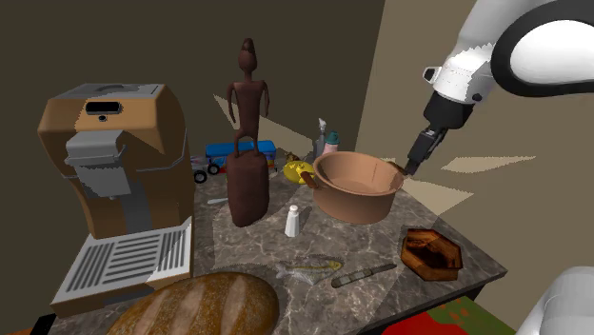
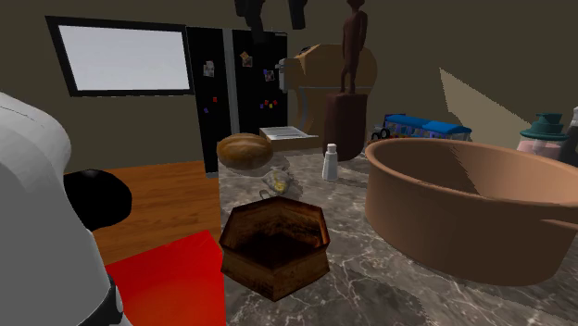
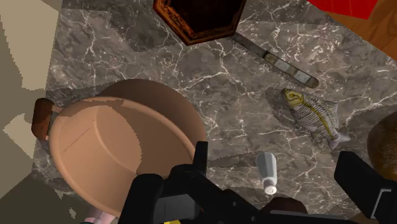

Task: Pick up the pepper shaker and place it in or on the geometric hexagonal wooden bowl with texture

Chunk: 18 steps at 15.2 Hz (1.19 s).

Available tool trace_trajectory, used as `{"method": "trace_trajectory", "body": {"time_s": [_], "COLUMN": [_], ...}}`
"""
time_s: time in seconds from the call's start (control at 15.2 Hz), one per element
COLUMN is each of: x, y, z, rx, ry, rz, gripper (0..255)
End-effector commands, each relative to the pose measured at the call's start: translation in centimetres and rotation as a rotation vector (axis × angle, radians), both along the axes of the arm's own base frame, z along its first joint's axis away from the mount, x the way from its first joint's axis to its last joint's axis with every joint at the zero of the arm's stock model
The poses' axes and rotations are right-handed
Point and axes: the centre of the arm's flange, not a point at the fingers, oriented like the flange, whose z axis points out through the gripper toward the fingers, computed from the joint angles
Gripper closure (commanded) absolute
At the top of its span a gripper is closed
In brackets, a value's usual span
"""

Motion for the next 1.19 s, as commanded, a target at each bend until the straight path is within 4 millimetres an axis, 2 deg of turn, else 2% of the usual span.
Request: {"method": "trace_trajectory", "body": {"time_s": [0.0, 1.12], "x": [0.0, 17.7], "y": [0.0, 7.4], "z": [0.0, -13.3], "rx": [0.000, -0.027], "ry": [0.000, 0.083], "rz": [0.000, 0.067], "gripper": [0, 0]}}
